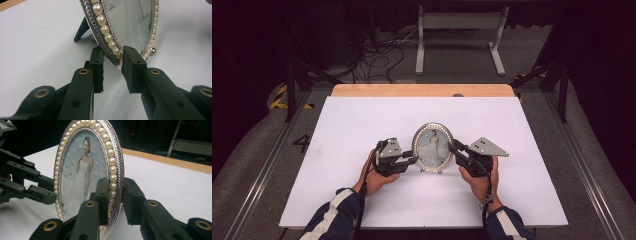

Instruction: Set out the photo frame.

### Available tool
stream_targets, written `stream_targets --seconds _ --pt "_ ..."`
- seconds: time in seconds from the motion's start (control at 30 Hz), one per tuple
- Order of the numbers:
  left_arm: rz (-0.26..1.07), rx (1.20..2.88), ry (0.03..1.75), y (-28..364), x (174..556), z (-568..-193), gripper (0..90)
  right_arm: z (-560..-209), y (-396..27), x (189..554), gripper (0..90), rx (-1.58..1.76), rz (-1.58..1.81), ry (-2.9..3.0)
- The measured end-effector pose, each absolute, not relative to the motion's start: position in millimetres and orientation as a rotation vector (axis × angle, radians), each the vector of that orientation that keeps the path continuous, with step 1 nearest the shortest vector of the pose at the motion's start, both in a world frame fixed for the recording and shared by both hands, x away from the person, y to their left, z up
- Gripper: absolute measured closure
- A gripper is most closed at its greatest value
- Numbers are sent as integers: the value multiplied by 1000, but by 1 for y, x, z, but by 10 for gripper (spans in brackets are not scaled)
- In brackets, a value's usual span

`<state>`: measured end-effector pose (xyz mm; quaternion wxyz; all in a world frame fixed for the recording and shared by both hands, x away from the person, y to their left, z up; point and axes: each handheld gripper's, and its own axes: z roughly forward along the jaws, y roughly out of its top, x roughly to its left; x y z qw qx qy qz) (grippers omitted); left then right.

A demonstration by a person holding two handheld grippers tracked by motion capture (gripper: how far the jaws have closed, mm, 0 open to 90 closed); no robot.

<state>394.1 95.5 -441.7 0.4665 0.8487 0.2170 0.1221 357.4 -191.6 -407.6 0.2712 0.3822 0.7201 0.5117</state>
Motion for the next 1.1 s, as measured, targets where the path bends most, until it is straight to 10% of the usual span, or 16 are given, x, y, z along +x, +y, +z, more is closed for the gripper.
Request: stream_targets --seconds 1.1 --pt "423 2047 511 95 385 -431 597 -408 -185 354 661 946 1224 2032"
